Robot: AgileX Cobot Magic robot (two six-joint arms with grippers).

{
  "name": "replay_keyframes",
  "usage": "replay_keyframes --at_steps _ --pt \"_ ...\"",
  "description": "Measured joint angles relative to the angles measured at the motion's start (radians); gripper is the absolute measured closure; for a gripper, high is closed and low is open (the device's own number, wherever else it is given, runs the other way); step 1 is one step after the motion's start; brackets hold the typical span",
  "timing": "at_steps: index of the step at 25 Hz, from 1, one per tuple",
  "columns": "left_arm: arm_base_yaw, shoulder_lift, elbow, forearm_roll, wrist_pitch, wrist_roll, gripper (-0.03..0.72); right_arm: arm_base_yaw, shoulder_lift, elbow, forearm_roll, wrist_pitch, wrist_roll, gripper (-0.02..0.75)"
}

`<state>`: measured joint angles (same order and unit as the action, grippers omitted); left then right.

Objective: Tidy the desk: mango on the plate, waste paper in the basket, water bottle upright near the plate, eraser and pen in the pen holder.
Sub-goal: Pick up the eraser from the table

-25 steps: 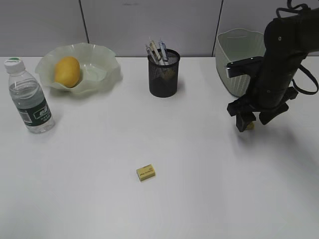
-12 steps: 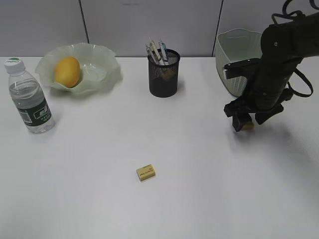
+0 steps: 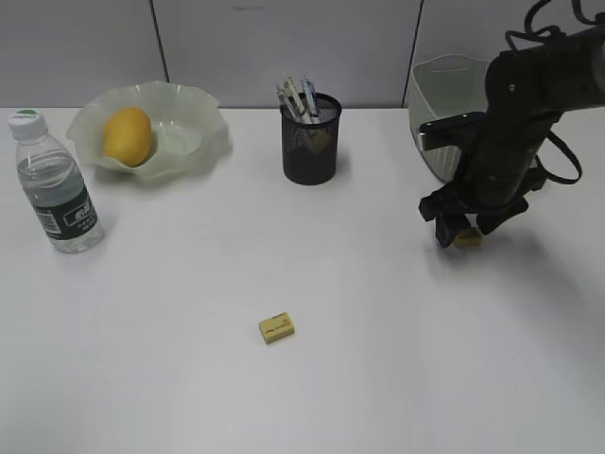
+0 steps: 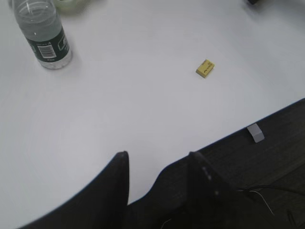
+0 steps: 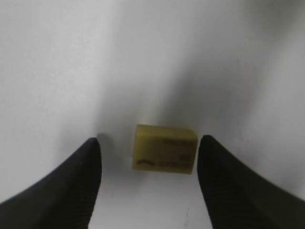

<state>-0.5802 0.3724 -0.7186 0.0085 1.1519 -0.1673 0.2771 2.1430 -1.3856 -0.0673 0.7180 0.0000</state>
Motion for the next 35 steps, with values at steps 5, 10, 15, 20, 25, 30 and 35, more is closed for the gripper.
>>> replay_keyframes --at_steps 5,10,15,20,25,30,35 --pt "0.000 0.000 0.000 0.000 0.000 0.000 0.379 0.000 0.013 -0.035 0.000 0.032 0.023 0.281" --pt "0.000 0.000 0.000 -0.002 0.000 0.000 0.379 0.000 0.017 -0.038 0.000 0.060 0.029 0.297" --pt "0.000 0.000 0.000 -0.009 0.000 0.000 0.379 0.000 0.018 -0.038 -0.001 0.072 0.029 0.302" --pt "0.000 0.000 0.000 -0.009 0.000 0.000 0.379 0.000 0.018 -0.038 -0.002 0.075 0.029 0.327" --pt "0.000 0.000 0.000 -0.009 0.000 0.000 0.379 0.000 0.023 -0.039 -0.004 0.075 0.029 0.335" --pt "0.000 0.000 0.000 -0.009 0.000 0.000 0.379 0.000 0.026 -0.045 -0.007 0.074 0.041 0.335" --pt "0.000 0.000 0.000 -0.009 0.001 0.000 0.380 0.000 0.028 -0.049 -0.007 0.074 0.051 0.276"
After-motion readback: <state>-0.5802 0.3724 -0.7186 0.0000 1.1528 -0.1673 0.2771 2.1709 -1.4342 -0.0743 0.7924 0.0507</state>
